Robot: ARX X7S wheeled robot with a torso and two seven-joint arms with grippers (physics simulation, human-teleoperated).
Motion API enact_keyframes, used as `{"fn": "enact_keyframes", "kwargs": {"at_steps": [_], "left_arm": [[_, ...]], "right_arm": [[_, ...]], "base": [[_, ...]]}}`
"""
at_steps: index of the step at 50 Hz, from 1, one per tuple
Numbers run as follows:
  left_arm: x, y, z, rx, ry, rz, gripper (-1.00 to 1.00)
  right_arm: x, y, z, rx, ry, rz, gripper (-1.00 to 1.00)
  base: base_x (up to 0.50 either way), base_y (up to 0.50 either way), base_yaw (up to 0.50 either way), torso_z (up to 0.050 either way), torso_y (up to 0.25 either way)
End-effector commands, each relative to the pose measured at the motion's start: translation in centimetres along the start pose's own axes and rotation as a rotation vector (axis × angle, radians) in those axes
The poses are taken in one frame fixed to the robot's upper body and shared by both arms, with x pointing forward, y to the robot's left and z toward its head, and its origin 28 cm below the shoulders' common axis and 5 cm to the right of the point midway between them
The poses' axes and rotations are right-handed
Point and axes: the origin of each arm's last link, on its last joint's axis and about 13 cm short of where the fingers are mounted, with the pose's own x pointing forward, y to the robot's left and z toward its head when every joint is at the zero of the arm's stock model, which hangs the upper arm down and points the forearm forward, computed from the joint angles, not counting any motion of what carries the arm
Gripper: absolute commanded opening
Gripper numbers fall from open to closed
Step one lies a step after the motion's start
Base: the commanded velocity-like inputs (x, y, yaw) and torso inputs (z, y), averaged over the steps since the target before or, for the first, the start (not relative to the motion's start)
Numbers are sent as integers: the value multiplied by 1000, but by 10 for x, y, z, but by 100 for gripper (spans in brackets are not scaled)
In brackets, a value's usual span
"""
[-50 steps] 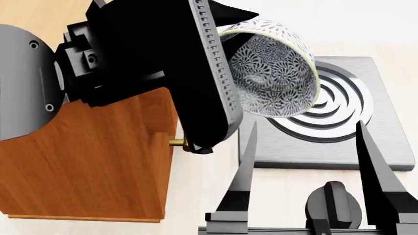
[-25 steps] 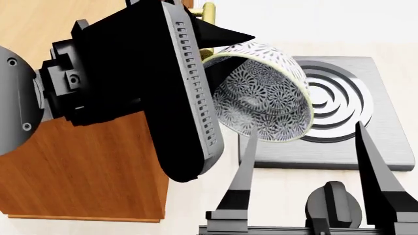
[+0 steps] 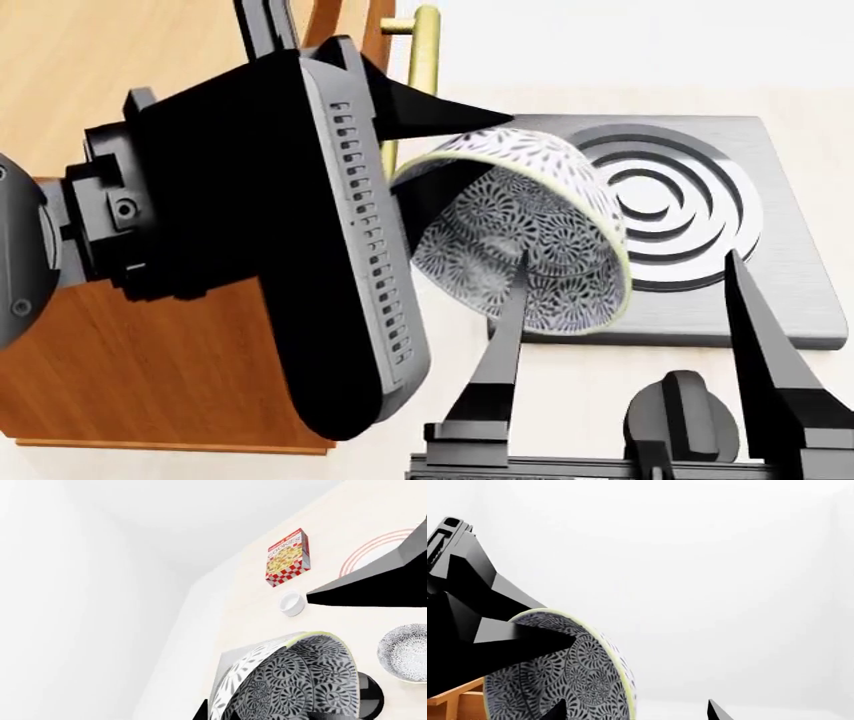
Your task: Pick the akita bowl on the wooden cabinet and place it on the plate.
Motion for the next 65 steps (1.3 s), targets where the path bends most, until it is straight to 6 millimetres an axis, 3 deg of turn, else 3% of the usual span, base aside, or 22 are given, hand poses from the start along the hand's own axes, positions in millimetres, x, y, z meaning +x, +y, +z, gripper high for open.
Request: {"fn": "enact_keyframes", "kwargs": {"at_steps": [1, 33, 34, 51, 65], "left_arm": [[-3, 1, 2, 10, -13, 22, -100], [-1, 4, -5, -23, 13, 56, -100], [-1, 3, -6, -31, 15, 42, 100], [-1, 3, -6, -31, 27, 26, 100], [-2, 4, -7, -30, 38, 39, 100]], "right_arm": [[1, 0, -2, -9, 16, -15, -100], [2, -2, 0, -61, 20, -78, -100], [2, -1, 0, -67, 17, -73, -100], [2, -3, 1, -50, 16, -97, -100], [6, -19, -4, -28, 51, -281, -100]], "base": [[0, 0, 0, 0, 0], [0, 0, 0, 0, 0], [0, 0, 0, 0, 0], [0, 0, 0, 0, 1], [0, 0, 0, 0, 0]]}}
